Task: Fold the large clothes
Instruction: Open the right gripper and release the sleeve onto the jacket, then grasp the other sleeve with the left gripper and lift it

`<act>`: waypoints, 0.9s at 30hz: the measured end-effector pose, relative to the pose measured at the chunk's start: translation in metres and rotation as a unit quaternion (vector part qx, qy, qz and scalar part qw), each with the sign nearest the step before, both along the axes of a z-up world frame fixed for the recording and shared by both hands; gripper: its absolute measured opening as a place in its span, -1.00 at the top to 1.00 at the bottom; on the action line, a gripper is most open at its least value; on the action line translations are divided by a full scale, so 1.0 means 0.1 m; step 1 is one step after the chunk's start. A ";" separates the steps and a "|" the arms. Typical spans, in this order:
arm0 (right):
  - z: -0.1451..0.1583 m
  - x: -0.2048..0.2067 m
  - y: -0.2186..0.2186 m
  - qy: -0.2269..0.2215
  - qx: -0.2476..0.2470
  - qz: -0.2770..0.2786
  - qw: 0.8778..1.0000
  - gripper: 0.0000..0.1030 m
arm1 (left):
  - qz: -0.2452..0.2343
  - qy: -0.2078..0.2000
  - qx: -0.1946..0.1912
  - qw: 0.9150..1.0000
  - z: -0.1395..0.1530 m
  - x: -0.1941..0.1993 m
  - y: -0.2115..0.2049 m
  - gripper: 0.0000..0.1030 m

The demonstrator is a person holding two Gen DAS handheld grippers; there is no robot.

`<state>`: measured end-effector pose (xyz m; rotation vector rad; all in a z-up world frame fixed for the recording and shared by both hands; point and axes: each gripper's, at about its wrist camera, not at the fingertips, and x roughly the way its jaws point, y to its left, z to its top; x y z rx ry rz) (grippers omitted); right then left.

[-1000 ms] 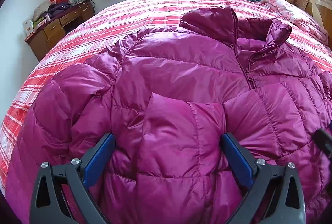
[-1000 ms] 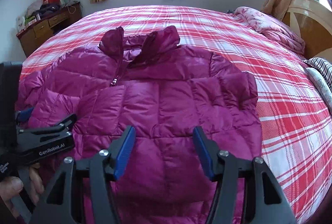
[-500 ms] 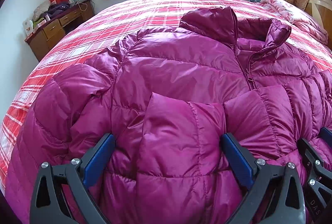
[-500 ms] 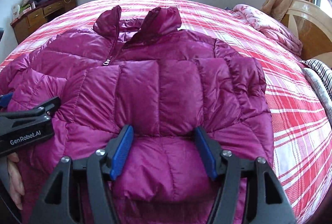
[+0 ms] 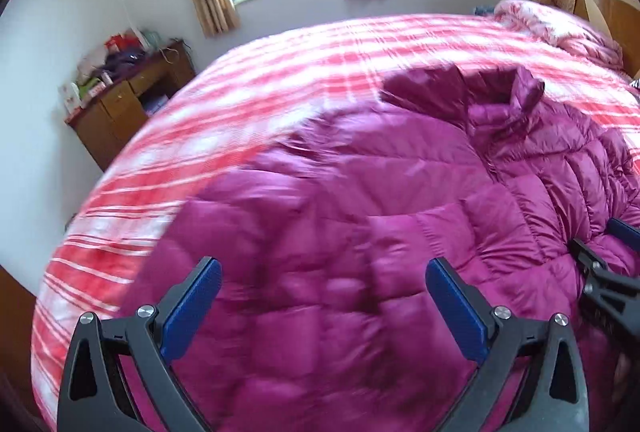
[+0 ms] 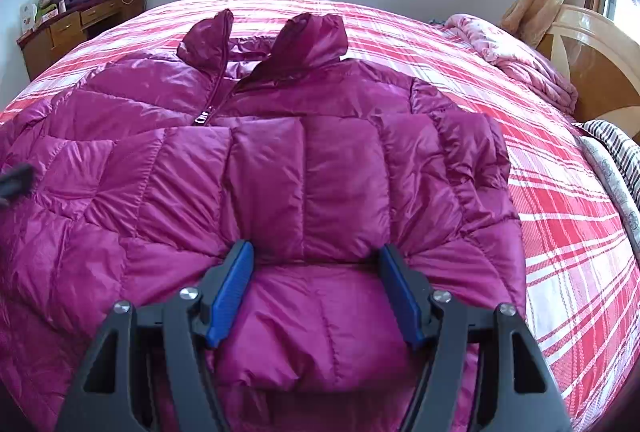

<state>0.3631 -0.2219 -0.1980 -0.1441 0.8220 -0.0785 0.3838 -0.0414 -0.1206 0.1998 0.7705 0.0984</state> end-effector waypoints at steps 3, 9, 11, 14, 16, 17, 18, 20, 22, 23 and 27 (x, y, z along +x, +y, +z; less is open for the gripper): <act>0.00 0.00 0.01 -0.001 -0.004 0.000 1.000 -0.33 | 0.032 -0.016 0.007 0.999 0.15 -0.24 0.51 -0.98; 0.00 -0.01 0.02 -0.003 -0.008 0.002 1.000 -0.34 | 0.114 0.004 0.020 0.993 0.08 -0.80 1.56 -0.98; 0.00 -0.02 0.01 -0.003 -0.008 0.002 1.000 -0.34 | 0.133 0.014 0.015 0.991 0.02 -0.99 1.81 -0.98; 0.00 -0.03 0.02 -0.005 -0.012 0.002 1.000 -0.34 | 0.146 0.023 -0.008 0.989 -0.06 -1.25 2.06 -0.98; 0.00 -0.03 0.03 -0.006 -0.014 0.002 1.000 -0.34 | 0.150 0.030 -0.032 0.988 -0.13 -1.39 2.14 -0.98; 0.00 -0.03 0.03 -0.007 -0.015 0.002 1.000 -0.34 | 0.152 0.032 -0.043 0.987 -0.16 -1.42 2.16 -0.98; 0.01 -0.03 0.03 -0.007 -0.016 0.002 1.000 -0.34 | 0.152 0.034 -0.052 0.986 -0.19 -1.45 2.18 -0.98; 0.01 -0.04 0.03 -0.007 -0.018 0.002 1.000 -0.34 | 0.152 0.044 -0.067 0.985 -0.28 -1.44 2.18 -0.98; 0.01 -0.04 0.03 -0.008 -0.018 0.002 1.000 -0.35 | 0.150 0.050 -0.076 0.985 -0.36 -1.39 2.16 -0.98; 0.01 -0.04 0.03 -0.008 -0.017 0.002 1.000 -0.35 | 0.152 0.053 -0.077 0.984 -0.41 -1.36 2.15 -0.98; 0.01 -0.04 0.03 -0.009 -0.020 0.001 1.000 -0.37 | 0.144 0.055 -0.087 0.984 -0.45 -1.33 2.16 0.11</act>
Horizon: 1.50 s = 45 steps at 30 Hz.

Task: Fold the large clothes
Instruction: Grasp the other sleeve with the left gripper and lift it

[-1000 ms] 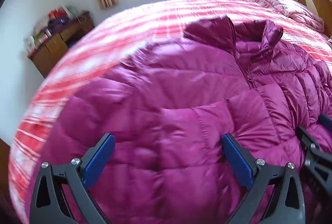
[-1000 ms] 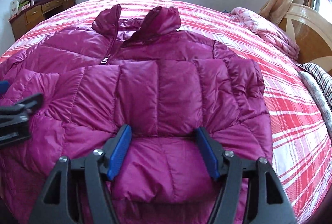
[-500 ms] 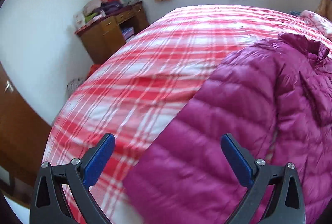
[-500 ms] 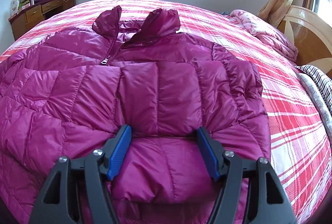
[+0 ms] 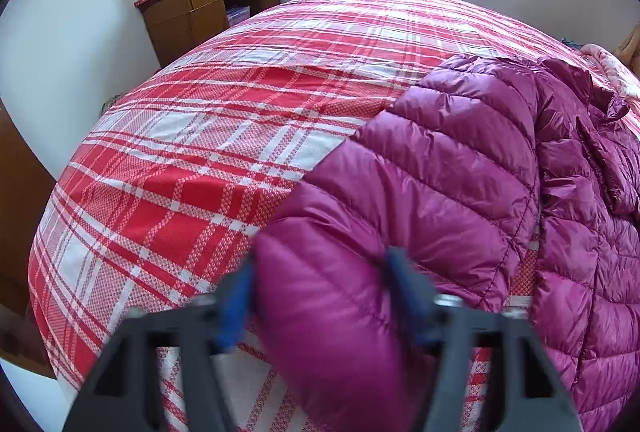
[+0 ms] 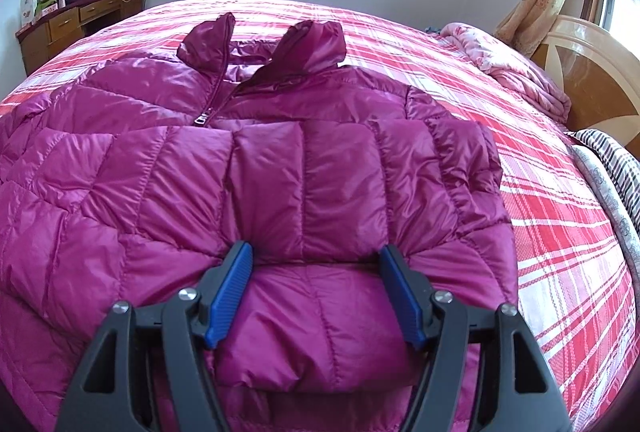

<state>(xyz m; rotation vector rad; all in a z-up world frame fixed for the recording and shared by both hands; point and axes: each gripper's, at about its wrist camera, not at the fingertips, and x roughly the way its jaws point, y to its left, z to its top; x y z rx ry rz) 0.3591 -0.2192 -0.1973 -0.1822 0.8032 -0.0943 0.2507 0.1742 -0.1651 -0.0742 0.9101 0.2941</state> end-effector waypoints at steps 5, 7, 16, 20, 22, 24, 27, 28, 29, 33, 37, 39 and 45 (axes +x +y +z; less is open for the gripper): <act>0.00 0.00 0.00 0.000 -0.001 0.000 1.000 -0.38 | -0.002 -0.045 0.043 0.998 0.37 0.01 0.13 0.61; 0.00 0.00 0.00 0.000 -0.001 0.000 1.000 -0.38 | 0.006 -0.060 0.075 0.995 0.54 0.07 0.19 0.65; 0.16 -0.06 -0.09 0.013 0.022 0.027 0.999 -0.39 | 0.017 -0.083 0.097 0.992 0.97 0.34 0.34 0.71; 0.40 -0.26 -0.25 -0.031 0.040 0.032 0.998 -0.57 | 0.029 -0.081 0.114 0.990 0.99 0.34 0.39 0.72; 0.47 -0.32 -0.32 -0.049 0.040 0.036 0.997 -0.59 | 0.036 -0.067 0.113 0.991 0.91 0.35 0.43 0.73; 0.51 -0.34 -0.39 -0.059 0.043 0.031 0.997 -0.59 | 0.034 -0.063 0.114 0.991 0.84 0.34 0.41 0.73; 0.52 -0.35 -0.52 -0.064 0.057 0.024 0.996 -0.59 | 0.029 -0.073 0.135 0.988 0.90 0.32 0.31 0.73; 0.53 -0.36 -0.56 -0.065 0.059 0.021 0.996 -0.59 | 0.027 -0.079 0.129 0.988 0.95 0.31 0.30 0.74; 0.53 -0.36 -0.61 -0.066 0.059 0.018 0.996 -0.59 | 0.025 -0.087 0.124 0.988 1.04 0.31 0.27 0.74; 0.50 -0.35 -0.80 -0.068 0.037 -0.002 0.997 -0.59 | -0.013 -0.139 0.132 0.981 1.51 0.36 -0.05 0.75; 0.44 -0.45 -0.99 -0.073 0.026 -0.022 0.997 -0.59 | -0.065 -0.180 0.156 0.969 1.87 0.48 -0.57 0.75; 0.41 -0.49 -1.07 -0.075 0.027 -0.029 0.996 -0.59 | -0.094 -0.194 0.173 0.961 1.97 0.56 -0.88 0.75; 0.32 -0.57 -1.25 -0.085 0.047 -0.044 0.994 -0.59 | -0.175 -0.191 0.192 0.947 1.97 0.77 -1.78 0.75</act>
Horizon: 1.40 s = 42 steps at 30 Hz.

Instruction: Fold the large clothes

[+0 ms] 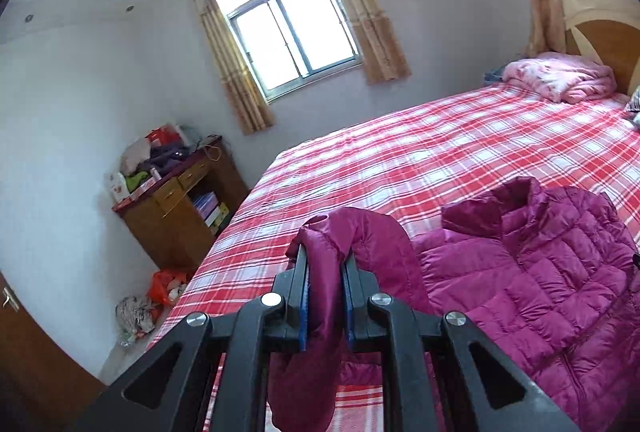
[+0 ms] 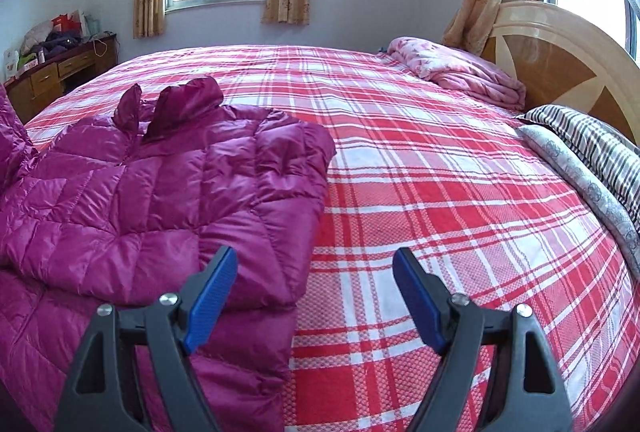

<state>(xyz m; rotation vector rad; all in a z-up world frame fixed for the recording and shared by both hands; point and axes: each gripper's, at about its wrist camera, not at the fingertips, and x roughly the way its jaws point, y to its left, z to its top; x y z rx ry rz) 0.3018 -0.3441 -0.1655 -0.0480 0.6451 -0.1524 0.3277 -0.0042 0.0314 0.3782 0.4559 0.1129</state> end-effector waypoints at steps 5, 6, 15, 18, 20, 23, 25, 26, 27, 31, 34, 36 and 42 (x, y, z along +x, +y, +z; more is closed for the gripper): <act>-0.02 -0.02 -0.11 -0.004 0.028 -0.009 1.000 -0.61 | -0.049 0.032 0.003 0.998 -0.25 0.10 -0.63 0.75; -0.03 -0.01 -0.12 -0.001 0.030 -0.009 1.000 -0.62 | -0.059 0.039 0.002 0.998 -0.30 0.12 -0.76 0.75; -0.10 -0.01 -0.13 0.005 0.029 -0.016 0.999 -0.64 | -0.114 0.075 0.026 0.990 -0.84 0.27 -1.69 0.75; -0.12 0.00 -0.12 0.009 0.027 -0.017 0.999 -0.64 | -0.119 0.086 0.029 0.989 -1.00 0.34 -1.85 0.75; -0.13 0.00 -0.14 0.012 0.030 -0.018 0.999 -0.65 | -0.120 0.092 0.026 0.988 -1.08 0.39 -1.94 0.75; -0.14 0.00 -0.14 0.012 0.030 -0.021 0.999 -0.66 | -0.119 0.097 0.012 0.988 -1.16 0.44 -2.03 0.74; -0.15 0.00 -0.15 0.013 0.030 -0.021 0.999 -0.67 | -0.124 0.106 -0.003 0.987 -1.21 0.48 -2.09 0.72; -0.15 0.01 -0.15 0.013 0.032 -0.021 0.999 -0.67 | -0.128 0.111 -0.006 0.985 -1.23 0.48 -2.13 0.71; -0.15 0.01 -0.16 0.014 0.034 -0.021 0.999 -0.67 | -0.130 0.114 -0.006 0.985 -1.24 0.48 -2.19 0.68; -0.16 0.01 -0.17 0.016 0.040 -0.019 0.999 -0.68 | -0.138 0.100 -0.010 0.985 -1.20 0.42 -2.31 0.08; -0.17 0.03 -0.17 0.020 0.038 -0.020 0.999 -0.68 | -0.138 0.063 -0.025 0.988 -1.07 0.34 -2.30 -0.63; -0.18 0.03 -0.16 0.021 0.038 -0.020 0.999 -0.68 | -0.145 0.048 -0.039 0.987 -0.98 0.30 -2.30 -0.68; -0.19 0.04 -0.17 0.023 0.042 -0.020 0.999 -0.69 | -0.155 0.041 -0.071 0.985 -0.84 0.22 -2.21 -0.69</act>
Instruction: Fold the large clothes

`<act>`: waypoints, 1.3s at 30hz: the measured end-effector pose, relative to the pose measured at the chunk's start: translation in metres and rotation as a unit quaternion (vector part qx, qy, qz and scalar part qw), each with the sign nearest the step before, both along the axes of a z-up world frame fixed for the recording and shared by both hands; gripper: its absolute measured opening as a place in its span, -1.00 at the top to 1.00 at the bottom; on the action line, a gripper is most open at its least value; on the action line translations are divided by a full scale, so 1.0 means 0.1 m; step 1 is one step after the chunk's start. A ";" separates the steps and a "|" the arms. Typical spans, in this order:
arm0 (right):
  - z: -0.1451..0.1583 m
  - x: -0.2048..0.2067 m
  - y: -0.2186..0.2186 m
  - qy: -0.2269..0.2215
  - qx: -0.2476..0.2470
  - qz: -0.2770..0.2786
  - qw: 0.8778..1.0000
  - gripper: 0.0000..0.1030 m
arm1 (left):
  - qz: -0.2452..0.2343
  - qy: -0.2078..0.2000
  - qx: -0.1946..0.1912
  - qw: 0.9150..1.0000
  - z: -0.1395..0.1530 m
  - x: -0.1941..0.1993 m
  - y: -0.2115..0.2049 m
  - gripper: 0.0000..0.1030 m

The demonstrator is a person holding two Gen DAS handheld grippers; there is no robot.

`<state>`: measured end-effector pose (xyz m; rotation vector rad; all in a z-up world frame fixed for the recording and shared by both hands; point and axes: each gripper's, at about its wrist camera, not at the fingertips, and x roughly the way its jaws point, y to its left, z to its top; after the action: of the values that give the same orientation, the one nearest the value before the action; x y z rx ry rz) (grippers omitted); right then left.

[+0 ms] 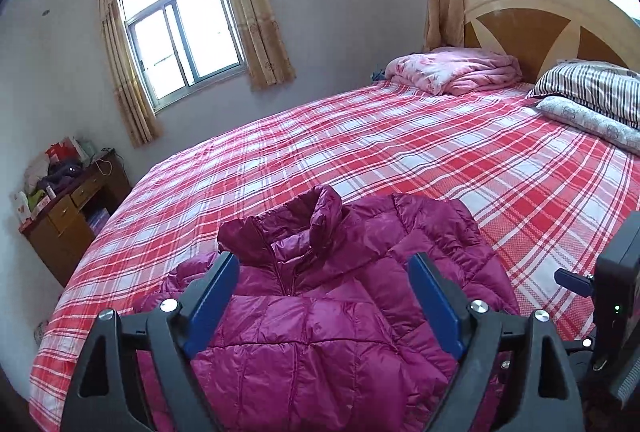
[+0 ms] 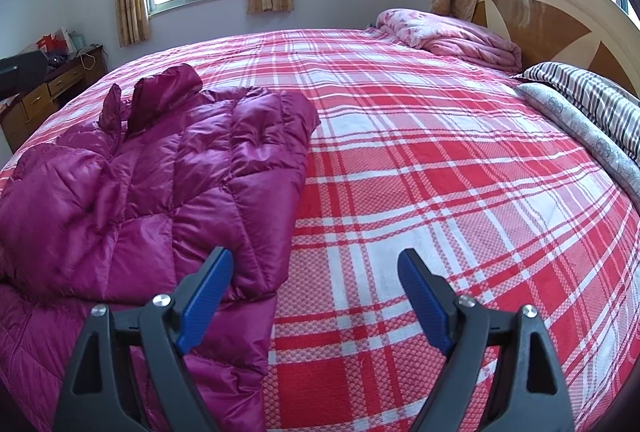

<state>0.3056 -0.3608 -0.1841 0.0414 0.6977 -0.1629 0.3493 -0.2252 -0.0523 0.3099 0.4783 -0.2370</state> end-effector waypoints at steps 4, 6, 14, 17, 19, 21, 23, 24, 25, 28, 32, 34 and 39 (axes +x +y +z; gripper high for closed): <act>0.03 -0.03 -0.01 -0.011 0.006 0.004 1.000 -0.69 | 0.024 -0.009 0.006 1.000 -0.03 0.01 0.27 -0.69; 0.09 -0.10 -0.01 -0.026 0.012 0.012 1.000 -0.68 | 0.052 -0.006 0.020 0.998 -0.15 0.11 0.51 -0.69; 0.44 -0.02 0.73 -0.005 0.067 0.140 0.988 -0.33 | 0.175 0.066 0.026 0.982 -0.65 0.73 1.64 -0.69; 0.38 0.23 1.05 0.037 0.100 0.185 0.977 -0.24 | 0.185 0.096 0.017 0.978 -0.82 0.84 1.75 -0.69; 0.26 0.37 1.22 0.071 0.071 0.194 0.976 0.41 | 0.185 0.104 0.021 0.977 -0.91 0.84 1.74 -0.69; 0.18 0.40 1.23 0.084 0.045 0.181 0.979 0.55 | 0.176 0.103 0.028 0.979 -0.94 0.79 1.71 -0.69; 0.13 0.38 1.14 0.092 0.013 0.151 0.984 0.57 | 0.160 0.098 0.023 0.982 -0.89 0.74 1.70 -0.69; 0.10 0.37 1.10 0.097 -0.001 0.141 0.985 0.57 | 0.155 0.096 0.021 0.983 -0.86 0.74 1.70 -0.69; 0.07 0.36 1.06 0.107 -0.005 0.137 0.985 0.57 | 0.153 0.095 0.019 0.984 -0.83 0.75 1.70 -0.69; 0.23 0.30 0.98 0.103 -0.010 0.122 0.987 0.57 | 0.152 0.095 0.005 0.984 -0.76 0.82 1.74 -0.69; 0.66 0.21 1.05 0.036 0.002 0.110 0.993 0.04 | 0.153 0.101 -0.013 0.983 -0.77 0.93 1.78 -0.69; 0.77 0.26 1.20 0.016 0.011 0.123 0.992 0.01 | 0.155 0.110 -0.018 0.982 -0.81 0.99 1.77 -0.69; 0.46 0.58 1.52 0.042 0.041 0.141 0.988 0.01 | 0.160 0.151 -0.028 0.975 -1.01 1.15 1.77 -0.69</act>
<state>0.3638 -0.2090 -0.1381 0.0142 0.7874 0.1362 0.4639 -0.0478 -0.1529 0.1383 0.8109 0.0189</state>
